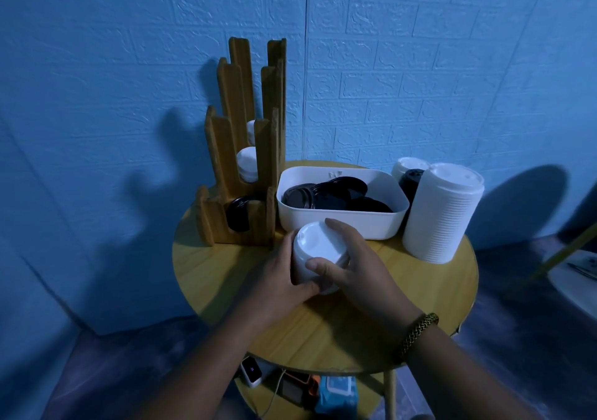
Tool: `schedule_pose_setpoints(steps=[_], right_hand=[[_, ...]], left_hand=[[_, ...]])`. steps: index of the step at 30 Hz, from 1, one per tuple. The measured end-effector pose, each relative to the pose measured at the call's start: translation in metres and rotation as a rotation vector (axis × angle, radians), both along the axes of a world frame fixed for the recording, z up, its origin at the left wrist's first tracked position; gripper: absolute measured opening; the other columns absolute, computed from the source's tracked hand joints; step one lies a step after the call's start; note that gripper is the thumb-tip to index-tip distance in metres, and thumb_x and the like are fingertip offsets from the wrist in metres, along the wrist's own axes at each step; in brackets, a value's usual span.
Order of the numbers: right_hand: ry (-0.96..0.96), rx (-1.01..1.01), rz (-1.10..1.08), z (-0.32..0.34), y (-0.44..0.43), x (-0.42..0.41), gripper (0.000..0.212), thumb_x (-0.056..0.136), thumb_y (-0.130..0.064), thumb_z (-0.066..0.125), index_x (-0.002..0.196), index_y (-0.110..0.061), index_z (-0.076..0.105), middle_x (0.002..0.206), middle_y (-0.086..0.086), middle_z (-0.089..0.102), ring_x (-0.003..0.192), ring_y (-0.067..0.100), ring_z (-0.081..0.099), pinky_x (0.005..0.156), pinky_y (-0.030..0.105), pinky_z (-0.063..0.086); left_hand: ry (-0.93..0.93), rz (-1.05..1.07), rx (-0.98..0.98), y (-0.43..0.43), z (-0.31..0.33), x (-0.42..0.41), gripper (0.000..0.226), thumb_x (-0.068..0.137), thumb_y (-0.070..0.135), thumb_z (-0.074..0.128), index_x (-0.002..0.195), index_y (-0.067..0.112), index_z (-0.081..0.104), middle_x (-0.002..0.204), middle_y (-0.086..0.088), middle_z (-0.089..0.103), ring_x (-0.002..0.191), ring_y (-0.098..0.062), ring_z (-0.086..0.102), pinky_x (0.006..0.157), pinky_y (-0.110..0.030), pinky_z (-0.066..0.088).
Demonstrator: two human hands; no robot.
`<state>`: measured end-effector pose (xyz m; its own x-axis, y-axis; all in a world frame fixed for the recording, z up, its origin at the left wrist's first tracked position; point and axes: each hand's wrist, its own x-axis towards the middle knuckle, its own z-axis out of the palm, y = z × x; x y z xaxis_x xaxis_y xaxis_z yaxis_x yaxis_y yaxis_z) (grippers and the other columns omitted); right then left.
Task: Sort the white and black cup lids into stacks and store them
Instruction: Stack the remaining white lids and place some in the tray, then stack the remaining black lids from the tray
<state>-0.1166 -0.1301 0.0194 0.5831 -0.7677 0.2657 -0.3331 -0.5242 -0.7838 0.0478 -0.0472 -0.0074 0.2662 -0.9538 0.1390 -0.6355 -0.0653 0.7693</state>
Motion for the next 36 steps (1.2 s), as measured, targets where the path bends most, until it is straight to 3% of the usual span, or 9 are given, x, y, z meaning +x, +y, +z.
schedule_pose_setpoints(steps=[8,18,22,26,32,36], right_hand=[[0.016,0.048,0.011,0.001,0.000,-0.001,0.093,0.075,-0.067,0.067,0.152,-0.034,0.025,0.151,-0.009,0.036,0.130,0.011,0.040,0.105,0.037,0.046],[0.054,0.017,0.028,0.001,0.000,-0.013,0.087,0.082,-0.060,0.069,0.152,-0.039,0.021,0.150,-0.007,0.039,0.129,0.011,0.043,0.104,0.034,0.047],[0.043,0.020,0.026,0.001,0.001,-0.012,0.088,0.081,-0.062,0.070,0.151,-0.040,0.022,0.150,-0.007,0.039,0.128,0.011,0.044,0.104,0.034,0.047],[0.043,0.027,0.035,0.002,0.004,-0.012,0.090,0.080,-0.064,0.069,0.151,-0.040,0.021,0.150,-0.006,0.039,0.129,0.013,0.044,0.104,0.036,0.048],[0.080,0.056,0.105,0.006,0.014,-0.009,0.097,0.083,-0.058,0.071,0.156,-0.037,0.010,0.150,-0.008,0.035,0.131,0.010,0.042,0.109,0.034,0.044],[0.095,0.064,0.204,0.004,0.034,0.011,0.081,0.082,-0.055,0.073,0.147,-0.037,0.028,0.142,-0.019,0.044,0.126,-0.003,0.044,0.108,0.027,0.043]], left_hand=[[0.011,0.028,0.006,-0.001,0.003,0.000,0.096,0.080,0.064,0.075,0.154,0.048,0.016,0.150,0.015,0.046,0.132,-0.012,0.048,0.094,-0.031,0.049],[-0.092,-0.012,0.067,-0.001,0.005,0.000,0.110,0.076,0.052,0.084,0.157,0.043,0.010,0.155,0.009,0.040,0.136,-0.015,0.044,0.103,-0.036,0.049],[-0.132,-0.002,0.054,-0.002,0.004,-0.002,0.111,0.076,0.045,0.085,0.156,0.043,0.009,0.150,0.009,0.045,0.130,-0.013,0.048,0.098,-0.032,0.051],[-0.108,-0.014,0.030,0.001,0.004,-0.002,0.111,0.074,0.048,0.086,0.156,0.043,0.011,0.151,0.011,0.043,0.130,-0.009,0.044,0.094,-0.025,0.045],[-0.090,-0.003,0.060,0.017,0.010,0.011,0.111,0.067,0.057,0.088,0.152,0.046,0.016,0.147,0.014,0.046,0.130,-0.012,0.049,0.100,-0.036,0.051],[-0.080,0.070,0.059,0.054,0.012,0.038,0.109,0.061,0.066,0.086,0.148,0.051,0.022,0.142,0.021,0.047,0.127,-0.008,0.048,0.100,-0.037,0.050]])
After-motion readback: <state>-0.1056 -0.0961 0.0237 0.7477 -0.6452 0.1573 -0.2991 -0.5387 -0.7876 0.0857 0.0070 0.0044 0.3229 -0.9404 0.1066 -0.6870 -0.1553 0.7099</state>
